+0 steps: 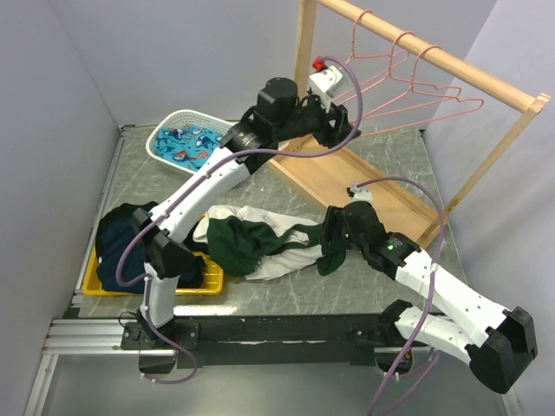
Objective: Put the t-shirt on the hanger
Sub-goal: Pick up the hanger from the clothesline.
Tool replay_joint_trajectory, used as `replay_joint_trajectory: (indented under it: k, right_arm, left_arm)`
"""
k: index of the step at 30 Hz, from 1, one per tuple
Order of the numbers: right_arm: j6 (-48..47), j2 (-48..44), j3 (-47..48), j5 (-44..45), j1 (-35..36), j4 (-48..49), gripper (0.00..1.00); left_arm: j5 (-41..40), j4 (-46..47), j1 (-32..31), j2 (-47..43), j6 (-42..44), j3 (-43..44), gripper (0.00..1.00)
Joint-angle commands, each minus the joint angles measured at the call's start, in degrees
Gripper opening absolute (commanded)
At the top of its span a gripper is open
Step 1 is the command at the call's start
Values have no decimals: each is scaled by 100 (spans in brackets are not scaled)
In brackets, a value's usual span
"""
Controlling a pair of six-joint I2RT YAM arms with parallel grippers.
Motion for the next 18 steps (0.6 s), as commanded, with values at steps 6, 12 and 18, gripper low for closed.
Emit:
replay_joint_trajectory:
  k: [6, 12, 18]
  right_arm:
    - [-244, 52, -85, -198, -30, 335, 67]
    - [-306, 43, -94, -268, -39, 353, 67]
    - [-315, 8, -138, -312, -30, 353, 68]
  left_arm:
    - [117, 472, -111, 421, 185, 713, 70]
    - [179, 552, -120, 746, 141, 932, 68]
    - [249, 675, -137, 913, 62, 986, 64]
